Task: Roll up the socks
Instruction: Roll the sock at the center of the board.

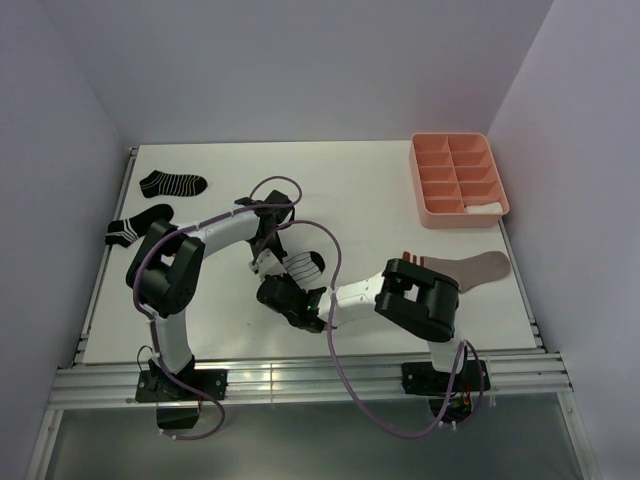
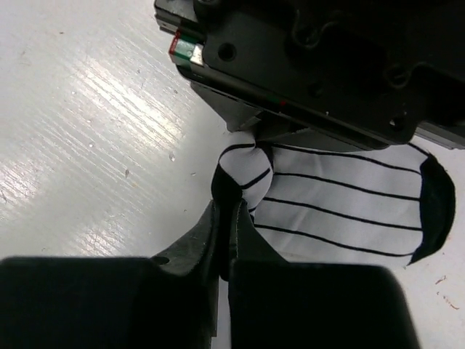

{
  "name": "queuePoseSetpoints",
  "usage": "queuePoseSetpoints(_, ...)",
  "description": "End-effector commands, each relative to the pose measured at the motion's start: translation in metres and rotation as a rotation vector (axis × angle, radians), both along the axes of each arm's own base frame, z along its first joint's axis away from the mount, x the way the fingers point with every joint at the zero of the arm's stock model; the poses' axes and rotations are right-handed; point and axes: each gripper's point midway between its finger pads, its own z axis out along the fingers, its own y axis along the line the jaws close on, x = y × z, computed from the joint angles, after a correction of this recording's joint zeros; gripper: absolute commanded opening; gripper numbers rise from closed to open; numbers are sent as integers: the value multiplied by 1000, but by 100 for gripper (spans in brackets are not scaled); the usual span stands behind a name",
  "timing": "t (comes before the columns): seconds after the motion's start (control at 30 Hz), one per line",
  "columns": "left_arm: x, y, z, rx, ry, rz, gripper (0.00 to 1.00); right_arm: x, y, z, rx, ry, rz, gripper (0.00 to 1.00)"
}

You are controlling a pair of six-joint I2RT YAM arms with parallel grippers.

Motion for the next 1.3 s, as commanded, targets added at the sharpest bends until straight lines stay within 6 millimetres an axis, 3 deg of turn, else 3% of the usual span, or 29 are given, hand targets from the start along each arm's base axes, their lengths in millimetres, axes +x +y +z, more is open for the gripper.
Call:
queuePoseSetpoints(0.0, -27, 9, -12, 35, 90, -22, 14, -14, -13, -33, -20, 107, 23, 0)
queuePoseSetpoints(0.2, -7, 1, 17, -55, -48, 33, 38, -25, -11, -16, 128, 253, 88, 0)
queuePoseSetpoints(0.23, -3, 1, 24, -78, -74, 49, 45, -27, -12, -13, 166, 301, 111, 0)
queuePoseSetpoints(0.4, 8, 2, 37, -181, -170, 146, 65, -31, -11, -3, 334, 469, 173, 0)
queuePoseSetpoints(0.5, 13, 13, 55, -241, -264, 218, 66, -34, -13, 2, 447, 577, 201, 0)
queuePoseSetpoints(0.57, 9, 25, 51, -237, -276, 258, 65, -37, -16, 0, 508, 680, 213, 0)
queuePoseSetpoints(0.6, 13, 26, 60, -269, -317, 279, 65, -36, -14, 4, 546, 695, 228, 0)
queuePoseSetpoints(0.63, 14, 28, 61, -289, -328, 287, 65, -39, -15, -2, 569, 746, 213, 0)
queuePoseSetpoints(0.7, 7, 31, 60, -315, -345, 282, 65, -38, -13, 6, 654, 812, 256, 0)
queuePoseSetpoints(0.73, 9, 24, 65, -362, -367, 264, 65, -41, -16, -3, 680, 877, 225, 0)
queuePoseSetpoints(0.9, -9, 16, 53, -455, -359, 213, 64, -33, -23, -4, 832, 1001, 203, 0)
queuePoseSetpoints(0.97, -16, 14, 46, -475, -359, 203, 65, -35, -27, -15, 857, 1078, 158, 0)
queuePoseSetpoints(1.17, -23, 11, 35, -509, -346, 198, 63, -27, -41, -23, 1003, 1159, 87, 0)
queuePoseSetpoints(1.27, -21, 8, 30, -512, -339, 185, 62, -27, -45, -34, 986, 1178, 54, 0)
